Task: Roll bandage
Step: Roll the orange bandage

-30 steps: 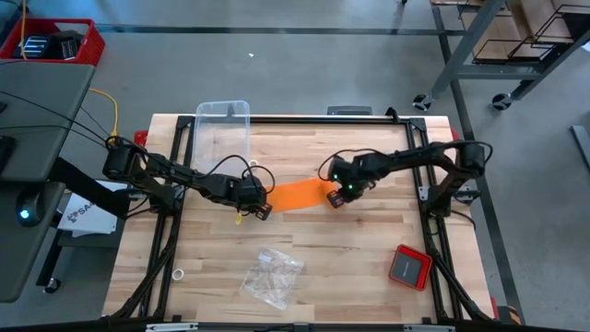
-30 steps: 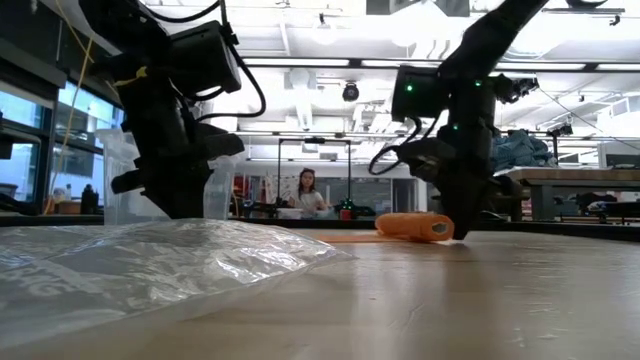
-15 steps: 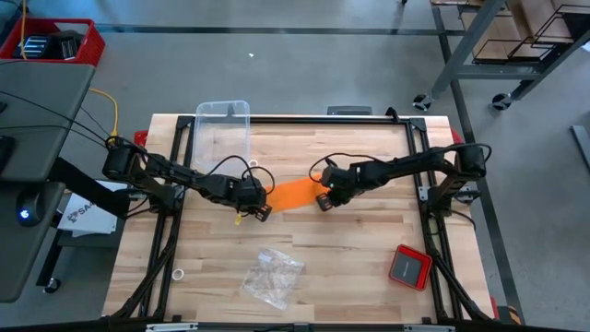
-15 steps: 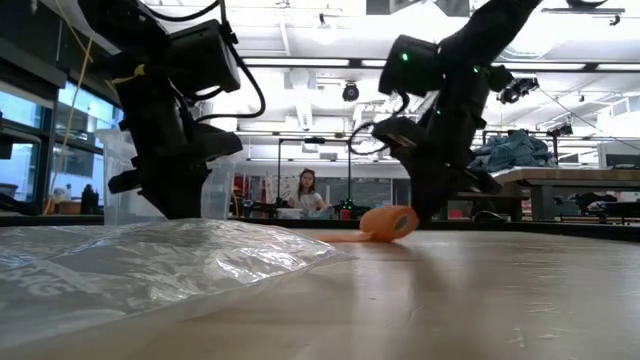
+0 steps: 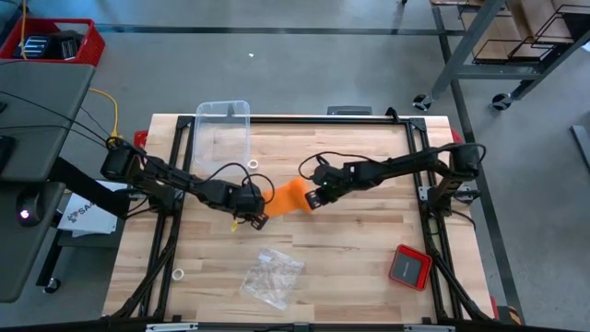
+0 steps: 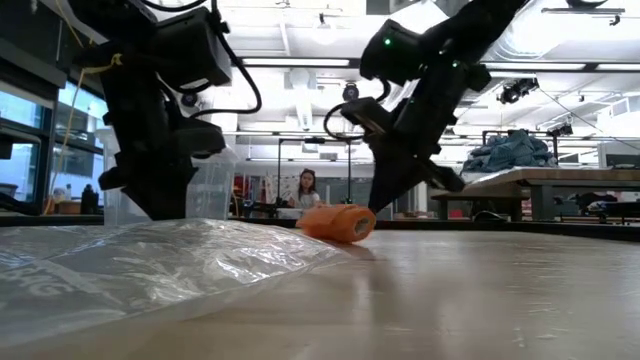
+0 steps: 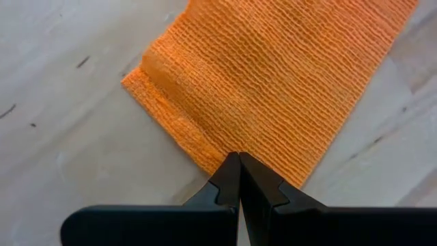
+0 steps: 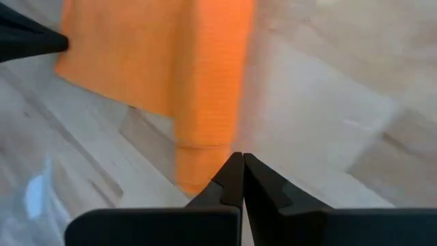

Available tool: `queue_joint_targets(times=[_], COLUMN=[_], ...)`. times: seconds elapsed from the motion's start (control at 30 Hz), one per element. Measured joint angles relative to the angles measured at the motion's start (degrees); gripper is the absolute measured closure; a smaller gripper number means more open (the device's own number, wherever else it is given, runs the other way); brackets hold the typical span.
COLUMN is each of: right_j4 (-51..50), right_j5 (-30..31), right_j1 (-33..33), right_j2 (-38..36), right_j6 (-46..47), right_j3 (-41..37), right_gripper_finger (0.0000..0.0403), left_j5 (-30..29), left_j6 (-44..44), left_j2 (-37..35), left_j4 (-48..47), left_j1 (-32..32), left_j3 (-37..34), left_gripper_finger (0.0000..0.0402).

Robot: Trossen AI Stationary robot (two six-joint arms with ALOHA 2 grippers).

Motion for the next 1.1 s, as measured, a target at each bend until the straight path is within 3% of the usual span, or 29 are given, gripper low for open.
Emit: queue_joint_targets(times=[0.13,0.33,0.73,1.1], right_j4=[0.56,-7.25,2.1,2.78], right_j5=[-1.31,0.26,4.21,5.2], right_j1=[0.02,1.88,3.97,4.87], right_j2=[0.15,-0.11,5.19,4.91], right_j6=[0.5,-0.94,3.67,2.48], right_j3=[0.0,-0.54,-1.62,0.87], right_gripper_finger=[0.0403,0.0403,0.0403,0.0403], left_j5=[-0.02,0.2,1.09,1.33], left_j6=[-0.63,-1.64,-1.78,-1.79], left_j2=[0.0,0.03,0.09,0.09], left_j4=[-0.02,0.36,0.98,0.71], left_j1=[-0.97,-1.62,-1.99,-2.56], left_j3=[-0.02,0.02,0.04,0.04], left_gripper_finger=[0.0402,0.0402,0.0402,0.0402])
